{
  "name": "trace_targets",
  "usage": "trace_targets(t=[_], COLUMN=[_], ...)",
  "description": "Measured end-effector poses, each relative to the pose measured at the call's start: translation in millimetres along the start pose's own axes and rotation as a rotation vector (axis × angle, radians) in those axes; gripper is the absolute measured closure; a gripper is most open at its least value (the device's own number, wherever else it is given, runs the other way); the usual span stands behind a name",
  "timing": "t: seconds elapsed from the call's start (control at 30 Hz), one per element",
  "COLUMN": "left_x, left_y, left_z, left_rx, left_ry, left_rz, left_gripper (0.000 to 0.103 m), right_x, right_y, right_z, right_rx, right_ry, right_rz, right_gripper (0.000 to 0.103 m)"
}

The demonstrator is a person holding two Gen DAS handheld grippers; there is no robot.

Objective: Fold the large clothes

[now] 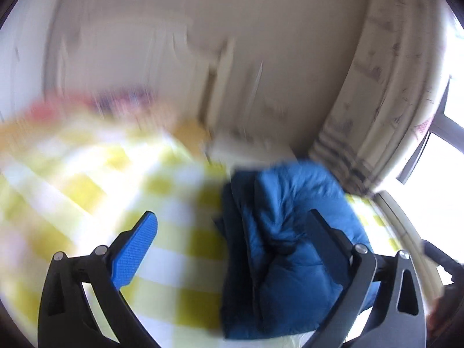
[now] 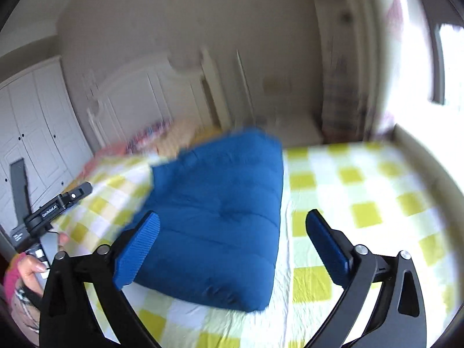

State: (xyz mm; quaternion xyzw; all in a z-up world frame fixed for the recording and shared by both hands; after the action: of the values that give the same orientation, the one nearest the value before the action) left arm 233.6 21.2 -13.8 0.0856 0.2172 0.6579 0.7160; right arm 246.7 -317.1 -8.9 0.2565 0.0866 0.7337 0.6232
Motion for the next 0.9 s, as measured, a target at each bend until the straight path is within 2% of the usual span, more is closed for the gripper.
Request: trace_targets(t=[0.07, 0.17, 0.33, 0.43, 0.53, 0.9], left_x=[-20.8, -52.6, -78.8, -89.1, -92.1, -90.0], left_y=[52.4, 102.9, 160.6, 172.6, 182.0, 181.8], left_z=[18.2, 25.6, 9.1, -0.9, -4.4, -11.5], left_rx=[-0.121, -0.197, -0.292, -0.287, -0.3, -0.277], left_ry=[-0.098, -0.213, -0.238, -0.25, -0.255, -0.249], left_rz=[0.054, 0.058, 0.048, 0.005, 0.002, -0.013], left_gripper=[0.002, 0.002, 0.002, 0.002, 0.002, 0.002], right_x=[19.6, 45.2, 76.9, 82.9, 85.5, 85.1], right_y=[43.4, 83.7, 112.6, 112.4, 117.8, 122.8], right_z=[9.6, 10.0, 0.1, -3.5, -6.4, -15.4], right_rx=[-0.083, -0.146, -0.156, -0.147, -0.136, -0.121], right_ry=[0.044, 0.1, 0.207, 0.229, 0.234, 0.224], right_rz=[0.005, -0.004, -0.063, -0.085, -0.11, -0.108], right_gripper=[0.005, 0.005, 0.005, 0.005, 0.005, 0.005])
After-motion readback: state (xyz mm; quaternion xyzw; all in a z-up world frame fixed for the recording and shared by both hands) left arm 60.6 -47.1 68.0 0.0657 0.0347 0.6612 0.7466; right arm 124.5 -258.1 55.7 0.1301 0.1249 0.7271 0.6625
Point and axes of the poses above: each gripper's, at about its wrist camera, not at the fingertips, and y roughly against the way its jaws point, x to its left, z to its top, the point moved 7 cm from there along -y, roughly the way its jaws point, and after that the axes turned 3 degrees about -x, right-handed, at the moved point
